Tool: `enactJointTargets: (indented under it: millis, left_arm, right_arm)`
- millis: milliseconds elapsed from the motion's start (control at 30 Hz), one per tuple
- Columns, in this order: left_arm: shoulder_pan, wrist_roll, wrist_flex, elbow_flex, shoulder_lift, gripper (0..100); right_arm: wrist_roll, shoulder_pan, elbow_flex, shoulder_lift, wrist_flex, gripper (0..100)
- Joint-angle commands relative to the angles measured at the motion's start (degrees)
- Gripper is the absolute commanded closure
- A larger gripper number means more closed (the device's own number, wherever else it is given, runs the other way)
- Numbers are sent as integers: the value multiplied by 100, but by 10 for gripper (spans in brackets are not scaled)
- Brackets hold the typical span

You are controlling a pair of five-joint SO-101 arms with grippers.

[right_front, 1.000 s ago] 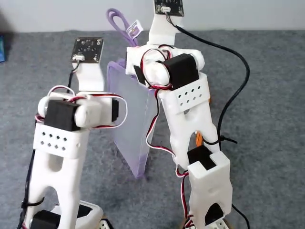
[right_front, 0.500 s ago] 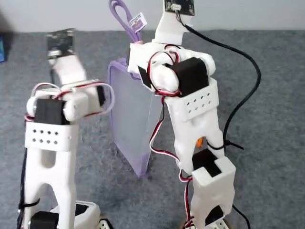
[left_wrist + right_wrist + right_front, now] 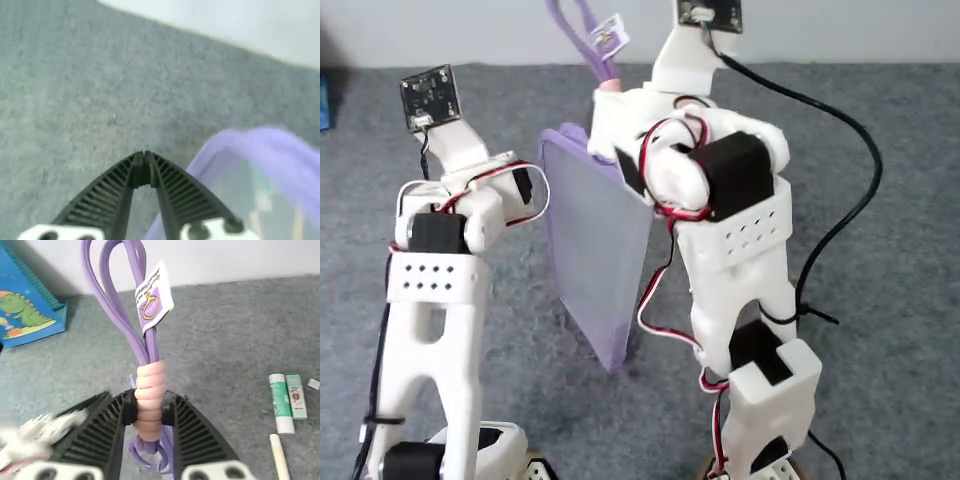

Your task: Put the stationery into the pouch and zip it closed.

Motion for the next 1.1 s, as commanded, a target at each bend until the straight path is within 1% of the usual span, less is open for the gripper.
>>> enactJointTargets:
  millis: [0,100,300,400,500,633,733,833,1000,1067]
  left_arm:
    - [-35,26,-448,-171,571,986]
    - [-18,26,-299,-760,1319,986]
    - [132,18,422,-2668,2505,986]
    - [484,-18,1020,-3512,2963,986]
    - [879,-264,1802,-4119,3288,986]
    - [1011,-484,2620,-4602,3552,986]
    - [914,-651,2945,-4787,3631,986]
    - [686,-659,3112,-4892,3640,986]
    - [35,-738,3147,-4892,3613,986]
    - [-202,-879,3244,-4910,3613,986]
  right_arm:
    - [-44,-330,0,-330,242,991]
    - [-44,-549,0,-330,242,991]
    - [-53,-840,0,-321,242,991]
    - [-53,-848,0,-295,242,991]
    - [-53,-831,0,-277,242,991]
    - [-62,-822,0,-268,233,991]
    - [-62,-822,88,-180,224,991]
    - [-70,-822,141,-22,207,991]
    - [-79,-822,114,259,40,991]
    - [-79,-822,114,338,-57,991]
